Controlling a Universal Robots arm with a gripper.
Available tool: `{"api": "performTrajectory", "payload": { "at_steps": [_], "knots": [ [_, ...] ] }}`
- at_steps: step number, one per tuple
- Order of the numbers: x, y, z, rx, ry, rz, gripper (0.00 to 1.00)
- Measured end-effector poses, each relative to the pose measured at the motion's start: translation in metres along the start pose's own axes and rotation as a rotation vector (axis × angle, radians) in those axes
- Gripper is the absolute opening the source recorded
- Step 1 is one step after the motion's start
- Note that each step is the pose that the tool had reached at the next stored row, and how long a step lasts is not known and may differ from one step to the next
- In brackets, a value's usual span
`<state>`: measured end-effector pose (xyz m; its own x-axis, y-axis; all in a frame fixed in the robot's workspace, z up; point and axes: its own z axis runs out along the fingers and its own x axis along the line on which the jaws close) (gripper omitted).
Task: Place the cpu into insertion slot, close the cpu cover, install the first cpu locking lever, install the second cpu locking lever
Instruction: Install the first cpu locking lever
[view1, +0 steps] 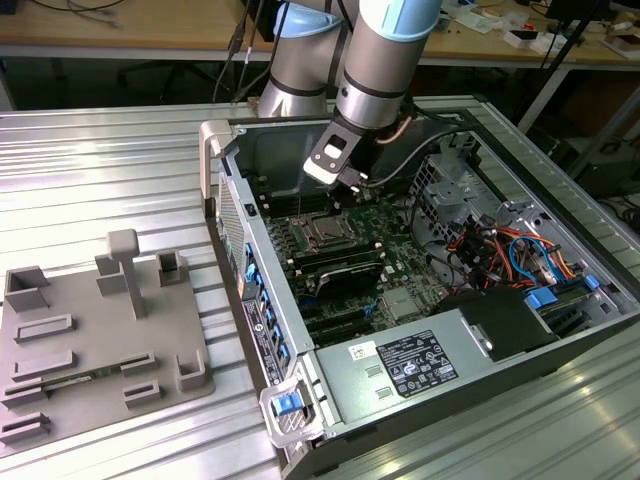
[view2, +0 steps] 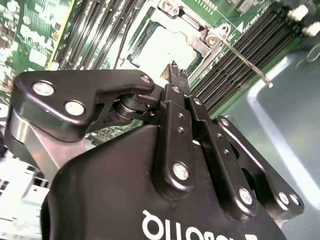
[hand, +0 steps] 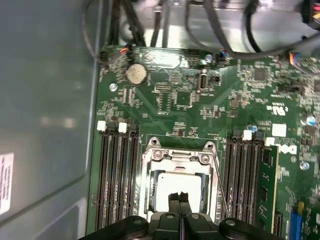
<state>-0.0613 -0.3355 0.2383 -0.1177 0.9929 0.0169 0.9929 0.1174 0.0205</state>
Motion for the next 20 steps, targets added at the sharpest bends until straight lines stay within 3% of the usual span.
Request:
{"api": "performTrajectory", "payload": {
  "at_steps": [3,5,9,20],
  "knots": [
    [0.0,0.0,0.0,0.0013,0.0018,-0.084,0.11],
    [0.0,0.0,-0.0028,0.0017,0.0021,-0.105,0.11],
    [0.0001,0.0002,-0.0082,0.0017,0.0026,-0.114,0.11],
    [0.0001,0.0002,-0.0083,0.0018,0.0024,-0.115,0.11]
  ]
}}
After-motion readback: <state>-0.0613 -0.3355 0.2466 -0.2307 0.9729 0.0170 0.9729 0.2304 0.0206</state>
